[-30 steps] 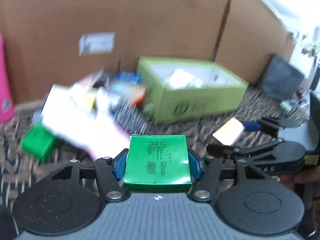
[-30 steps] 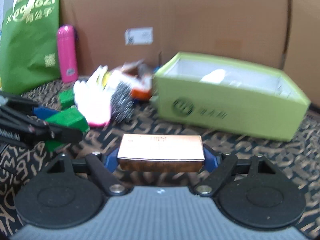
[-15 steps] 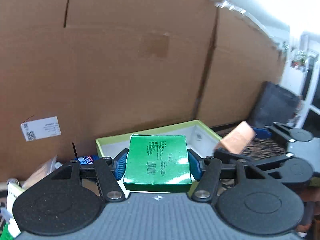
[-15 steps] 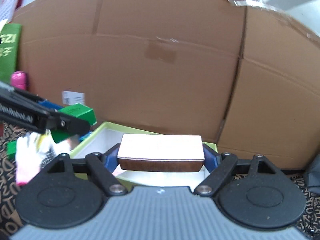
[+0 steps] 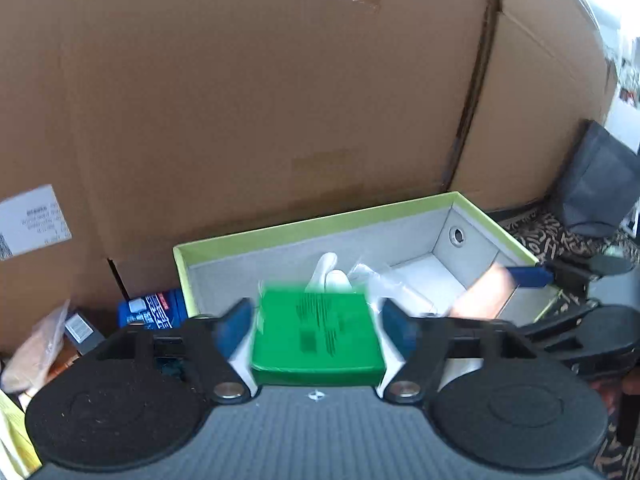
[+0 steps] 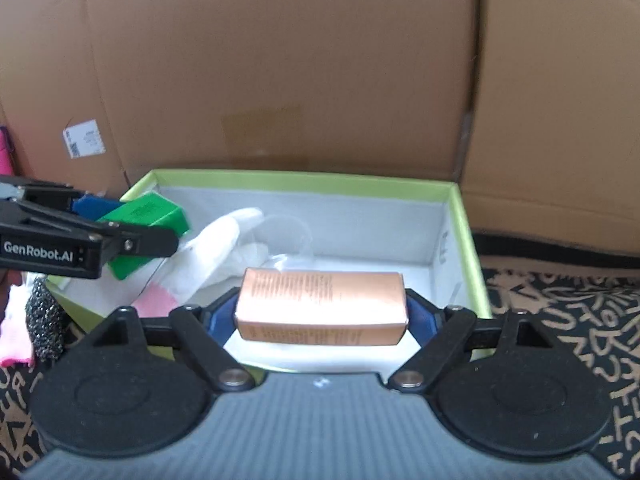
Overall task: Organize objects
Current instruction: 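Lower the green and copper boxes into the lime-green box and open both tools, then grasp the second white glove with the left tool while the right tool grasps the steel wool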
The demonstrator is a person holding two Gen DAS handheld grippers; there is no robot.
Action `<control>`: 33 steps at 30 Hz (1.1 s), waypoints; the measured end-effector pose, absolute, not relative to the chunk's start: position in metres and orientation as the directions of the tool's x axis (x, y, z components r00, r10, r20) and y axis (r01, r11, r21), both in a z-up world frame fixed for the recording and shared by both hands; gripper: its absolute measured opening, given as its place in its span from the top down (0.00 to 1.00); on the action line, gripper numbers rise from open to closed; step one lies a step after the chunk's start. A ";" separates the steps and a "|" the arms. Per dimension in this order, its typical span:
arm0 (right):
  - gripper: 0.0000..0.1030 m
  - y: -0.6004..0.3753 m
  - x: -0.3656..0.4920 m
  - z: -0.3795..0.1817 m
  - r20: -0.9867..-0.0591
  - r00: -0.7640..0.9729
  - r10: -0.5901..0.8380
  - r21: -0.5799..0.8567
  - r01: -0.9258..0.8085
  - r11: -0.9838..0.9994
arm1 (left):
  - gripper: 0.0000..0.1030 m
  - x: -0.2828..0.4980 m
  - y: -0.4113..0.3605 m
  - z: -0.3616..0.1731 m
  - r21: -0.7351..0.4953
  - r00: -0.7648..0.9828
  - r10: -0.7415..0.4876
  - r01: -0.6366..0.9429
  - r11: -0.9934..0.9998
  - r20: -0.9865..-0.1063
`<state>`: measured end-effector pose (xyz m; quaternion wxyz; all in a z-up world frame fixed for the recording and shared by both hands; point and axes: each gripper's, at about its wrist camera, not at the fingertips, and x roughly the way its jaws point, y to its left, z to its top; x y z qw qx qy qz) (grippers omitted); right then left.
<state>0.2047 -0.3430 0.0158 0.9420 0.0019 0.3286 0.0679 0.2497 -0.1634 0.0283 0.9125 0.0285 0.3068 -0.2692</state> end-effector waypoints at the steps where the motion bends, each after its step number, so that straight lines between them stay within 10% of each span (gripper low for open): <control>1: 0.09 -0.343 0.205 0.015 -0.618 0.774 0.136 0.059 -0.127 0.990 | 0.12 0.250 -0.161 0.029 -0.129 0.674 -0.467 0.489 0.863 -0.573; 17: 0.00 -0.311 0.078 0.092 -0.267 0.946 0.186 0.117 -0.159 0.980 | 0.00 0.139 -0.076 0.062 -0.301 0.750 -0.549 0.463 0.834 -0.368; 33: 0.00 -0.235 0.043 -0.006 -0.500 0.789 0.358 0.276 -0.247 0.929 | 0.00 0.068 0.037 -0.015 -0.245 0.769 -0.261 0.140 0.959 -0.584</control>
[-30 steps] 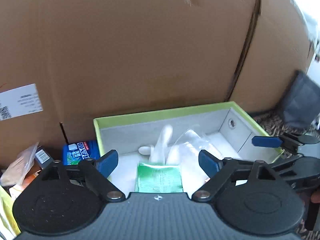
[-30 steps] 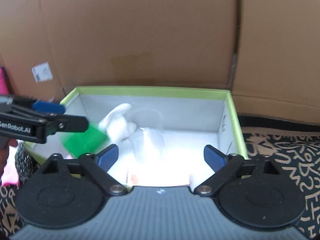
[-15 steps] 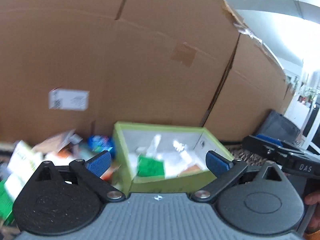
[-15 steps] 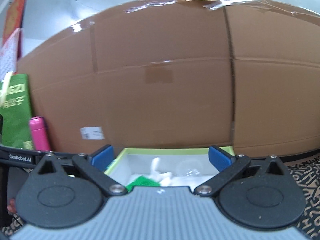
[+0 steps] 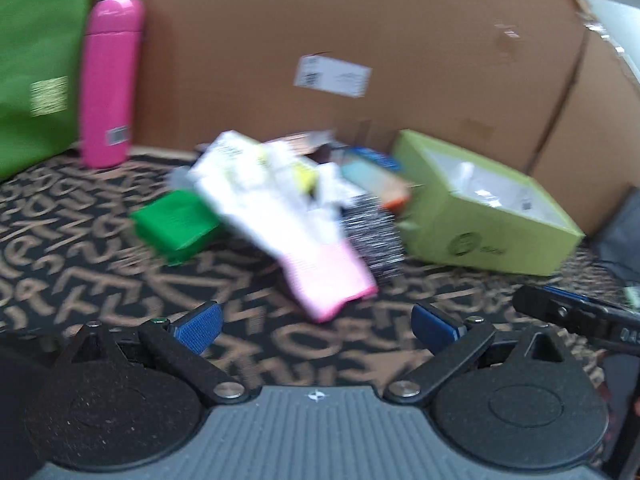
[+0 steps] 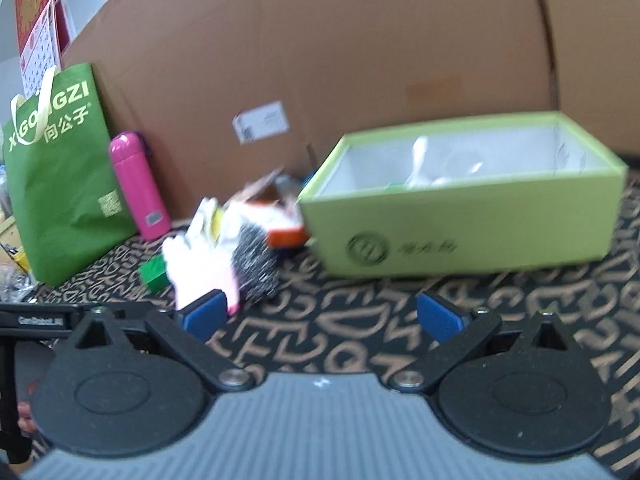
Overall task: Organize objects
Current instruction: 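Grasp the second white glove with the left tool while the right tool grasps the steel wool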
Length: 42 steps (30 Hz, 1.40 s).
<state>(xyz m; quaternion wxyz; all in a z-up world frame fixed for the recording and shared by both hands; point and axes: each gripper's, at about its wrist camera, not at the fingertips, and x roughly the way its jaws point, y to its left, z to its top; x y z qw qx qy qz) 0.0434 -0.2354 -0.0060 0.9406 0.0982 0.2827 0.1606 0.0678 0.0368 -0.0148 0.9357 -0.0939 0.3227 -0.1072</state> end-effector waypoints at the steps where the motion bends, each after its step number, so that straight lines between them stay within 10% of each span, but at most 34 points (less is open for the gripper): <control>1: 0.00 -0.222 0.047 -0.011 -0.508 0.780 0.366 0.266 -0.262 0.928 | 0.00 0.067 0.043 -0.017 -0.246 0.770 -0.250 0.125 0.961 -0.587; 9: 0.06 -0.161 0.084 -0.024 -0.534 0.770 0.348 0.093 -0.355 0.930 | 0.00 0.066 0.065 -0.018 -0.265 0.783 -0.228 0.084 0.961 -0.578; 18: 0.38 -0.131 0.133 -0.039 -0.544 0.745 0.386 0.099 -0.401 0.911 | 0.00 0.105 0.059 -0.025 -0.318 0.766 -0.299 0.130 0.939 -0.570; 21: 0.64 -0.129 0.142 -0.044 -0.558 0.729 0.398 0.108 -0.411 0.905 | 0.00 0.124 0.055 -0.028 -0.354 0.750 -0.317 0.118 0.928 -0.581; 27: 0.65 -0.149 0.114 -0.035 -0.538 0.755 0.374 0.088 -0.391 0.916 | 0.02 0.147 0.048 -0.027 -0.418 0.748 -0.345 0.099 0.903 -0.567; 35: 0.65 -0.181 0.070 -0.031 -0.558 0.755 0.346 0.105 -0.349 0.931 | 0.84 0.156 0.027 -0.031 -0.329 0.690 -0.348 0.166 0.930 -0.635; 42: 0.65 -0.189 0.050 -0.033 -0.583 0.741 0.335 0.083 -0.356 0.931 | 0.93 0.102 0.035 -0.031 -0.400 0.540 -0.507 0.312 0.862 -0.672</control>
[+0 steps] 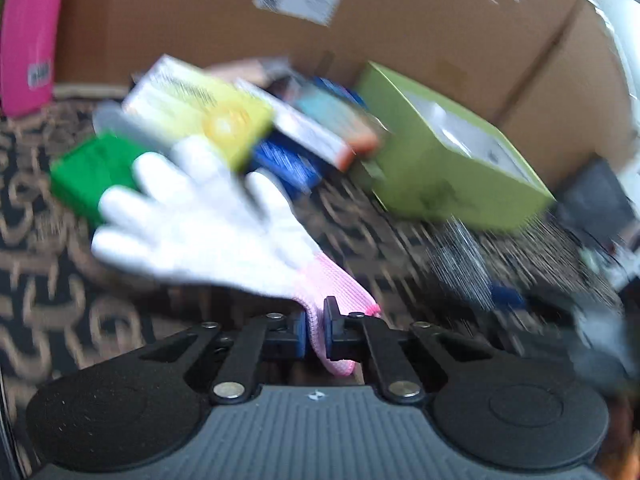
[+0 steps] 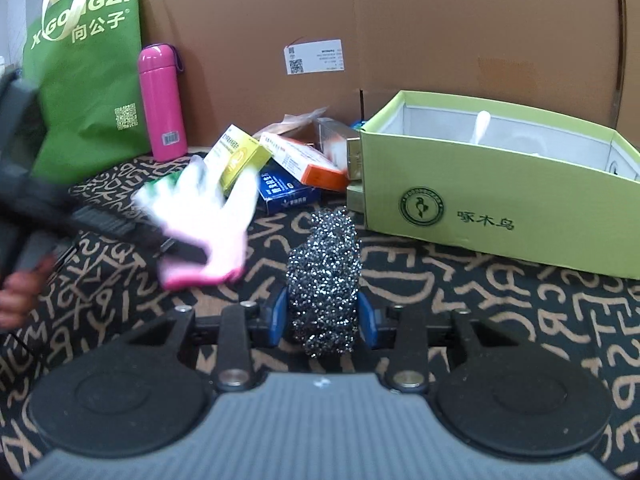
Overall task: Organize objects
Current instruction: 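Grasp the second white glove with the left tool while the right tool grasps the steel wool, then carry the glove and steel wool into the lime-green box and release both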
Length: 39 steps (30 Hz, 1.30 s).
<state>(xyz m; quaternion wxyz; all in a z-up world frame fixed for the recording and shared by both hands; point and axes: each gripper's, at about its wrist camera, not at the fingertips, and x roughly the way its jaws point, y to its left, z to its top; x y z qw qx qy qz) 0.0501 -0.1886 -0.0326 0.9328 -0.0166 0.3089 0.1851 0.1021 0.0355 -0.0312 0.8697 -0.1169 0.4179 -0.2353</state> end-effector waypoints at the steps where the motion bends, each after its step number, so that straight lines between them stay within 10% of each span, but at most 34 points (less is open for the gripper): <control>1: 0.64 -0.190 0.049 -0.032 -0.583 0.742 0.332 0.083 -0.353 0.932 | 0.93 0.094 0.038 -0.031 -0.407 0.530 -0.514 0.315 0.858 -0.675; 3: 0.63 -0.191 0.050 -0.032 -0.582 0.743 0.331 0.082 -0.350 0.933 | 0.90 0.085 0.042 -0.031 -0.400 0.545 -0.494 0.292 0.869 -0.677; 8: 0.55 -0.190 0.053 -0.032 -0.572 0.749 0.333 0.085 -0.349 0.933 | 0.33 0.096 0.047 -0.030 -0.423 0.603 -0.464 0.222 0.879 -0.648; 10: 0.51 -0.188 0.054 -0.032 -0.574 0.752 0.323 0.074 -0.345 0.936 | 0.27 0.102 0.043 -0.030 -0.404 0.636 -0.429 0.196 0.894 -0.642; 15: 0.49 -0.186 0.058 -0.034 -0.585 0.749 0.311 0.062 -0.341 0.938 | 0.36 0.116 0.021 -0.028 -0.286 0.664 -0.369 0.236 0.929 -0.650; 17: 0.49 -0.186 0.060 -0.036 -0.592 0.746 0.304 0.055 -0.339 0.939 | 0.65 0.115 0.013 -0.029 -0.217 0.658 -0.357 0.287 0.933 -0.663; 24: 0.51 -0.189 0.066 -0.044 -0.608 0.732 0.307 0.078 -0.329 0.941 | 0.58 0.116 0.003 -0.031 -0.167 0.678 -0.336 0.304 0.938 -0.654; 26: 0.63 -0.189 0.070 -0.048 -0.617 0.719 0.320 0.097 -0.334 0.938 | 0.88 0.117 -0.002 -0.030 -0.144 0.671 -0.333 0.322 0.936 -0.663; 28: 0.65 -0.190 0.067 -0.047 -0.610 0.724 0.322 0.099 -0.333 0.938 | 0.93 0.115 -0.002 -0.027 -0.181 0.649 -0.372 0.342 0.922 -0.664; 39: 0.65 -0.211 0.042 0.009 -0.475 0.816 0.329 0.071 -0.336 0.939 | 0.94 0.094 -0.035 0.041 -0.215 0.657 -0.553 0.526 0.823 -0.513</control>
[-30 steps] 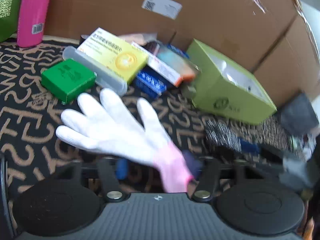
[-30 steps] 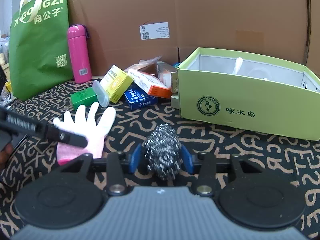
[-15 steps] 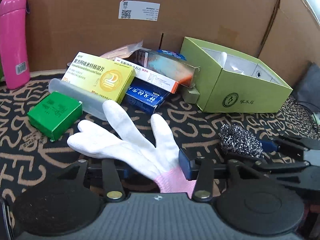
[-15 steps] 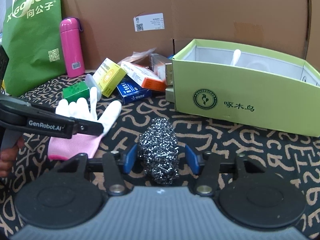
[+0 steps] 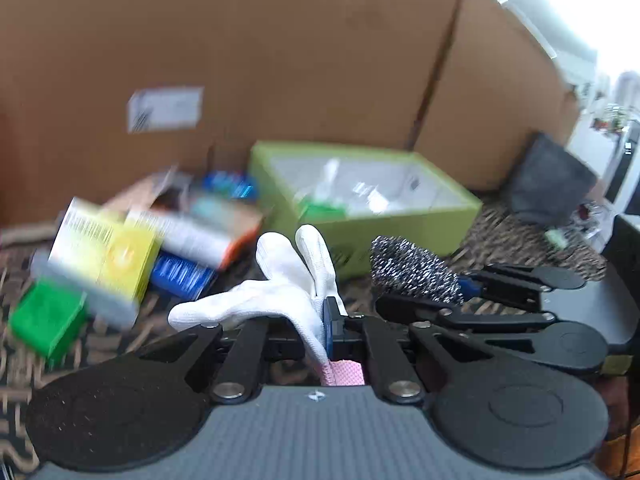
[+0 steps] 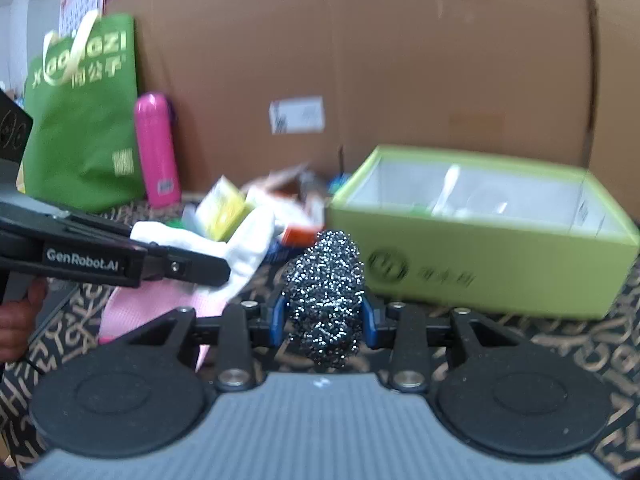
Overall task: Organize objects
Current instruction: 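Carry the glove and steel wool into the lime-green box and release both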
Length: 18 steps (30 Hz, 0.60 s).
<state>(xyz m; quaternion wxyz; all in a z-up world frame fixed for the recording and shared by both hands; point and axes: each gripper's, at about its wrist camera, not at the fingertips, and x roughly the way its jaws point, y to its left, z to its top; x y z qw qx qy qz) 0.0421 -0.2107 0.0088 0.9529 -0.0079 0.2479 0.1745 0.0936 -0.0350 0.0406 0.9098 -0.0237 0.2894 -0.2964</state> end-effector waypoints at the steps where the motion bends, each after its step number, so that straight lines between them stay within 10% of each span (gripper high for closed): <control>1: 0.65 -0.215 0.041 0.016 -0.458 0.828 0.323 0.065 -0.331 0.941 | 0.94 0.096 -0.040 0.048 -0.217 0.656 -0.569 0.541 0.813 -0.496; 18: 0.65 -0.308 0.101 0.076 -0.340 0.940 0.041 -0.083 -0.074 0.994 | 0.93 0.203 -0.146 0.092 -0.216 0.652 -0.649 0.620 0.754 -0.393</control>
